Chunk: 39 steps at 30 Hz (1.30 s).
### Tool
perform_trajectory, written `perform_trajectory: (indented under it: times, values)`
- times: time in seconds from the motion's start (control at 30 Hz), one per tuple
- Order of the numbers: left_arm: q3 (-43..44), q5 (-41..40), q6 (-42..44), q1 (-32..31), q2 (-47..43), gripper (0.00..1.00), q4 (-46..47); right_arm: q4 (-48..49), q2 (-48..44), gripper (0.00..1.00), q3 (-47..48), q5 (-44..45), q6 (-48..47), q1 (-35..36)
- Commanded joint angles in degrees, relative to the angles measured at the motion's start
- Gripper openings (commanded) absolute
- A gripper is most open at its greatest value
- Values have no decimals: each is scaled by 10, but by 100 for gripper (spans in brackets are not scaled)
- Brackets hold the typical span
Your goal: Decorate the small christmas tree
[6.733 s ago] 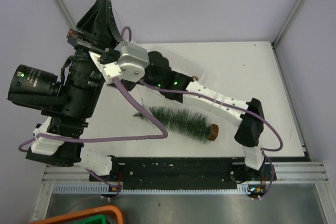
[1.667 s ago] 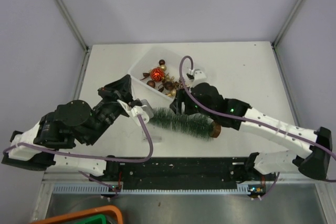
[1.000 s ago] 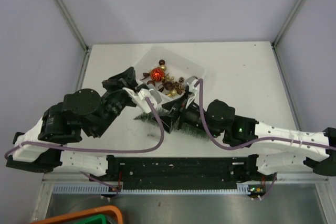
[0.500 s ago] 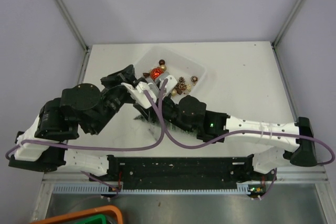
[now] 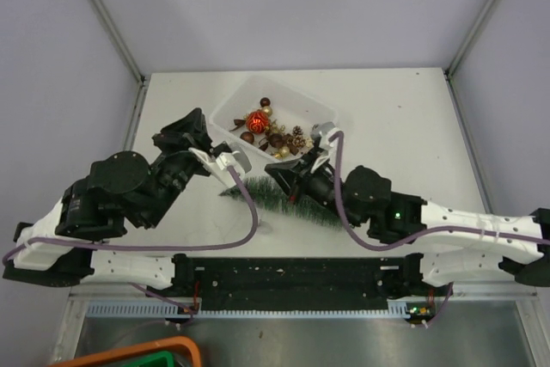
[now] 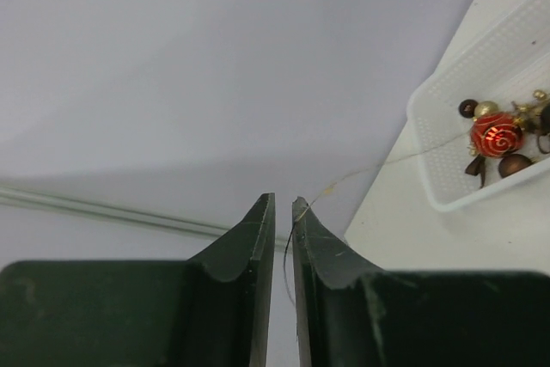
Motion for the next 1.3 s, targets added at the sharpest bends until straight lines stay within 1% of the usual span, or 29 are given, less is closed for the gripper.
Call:
perform_trajectory:
  times: [0.0,0.03,0.1,0.13,0.2,0.3,0.37,0.5,0.67,0.83,0.93,0.97,1.0,1.1,1.17,1.27]
  values:
    - [-47,-37,104,14,-44,23,144,-49,-82,0,-31,48,36,6]
    - [-58,-40,121,16,-53,25,167,-60,-98,0,-39,55,43,6]
    - [-82,-45,152,19,-69,25,219,-70,-131,0,-53,68,54,6]
    - [-86,-46,167,20,-76,25,227,-102,-149,0,-58,77,61,6]
    - [-97,-51,188,21,-88,23,237,-127,-180,0,-66,96,69,6]
    - [-100,-61,187,21,-101,20,227,-175,-222,0,-74,116,87,6]
    - [-100,-64,166,21,-107,15,188,-201,-235,0,-78,123,98,5]
    - [-113,-66,123,21,-118,7,137,-241,-238,0,-82,130,124,6]
    - [-129,-74,113,21,-133,0,132,-245,-240,0,-101,134,146,5]
    - [-124,-82,116,21,-139,0,134,-244,-244,0,-119,169,150,6]
    - [-122,-79,126,21,-133,0,153,-250,-238,0,-131,197,152,5]
    - [-120,-76,127,21,-130,0,158,-260,-234,2,-131,205,161,6]
    - [-114,-73,126,21,-124,0,158,-271,-229,8,-130,210,167,5]
    - [-107,-63,131,21,-114,0,165,-300,-209,42,-124,203,194,5]
    - [-107,-60,132,21,-110,0,173,-323,-196,54,-123,192,214,6]
    - [-108,-59,130,21,-106,0,176,-340,-194,66,-132,153,238,6]
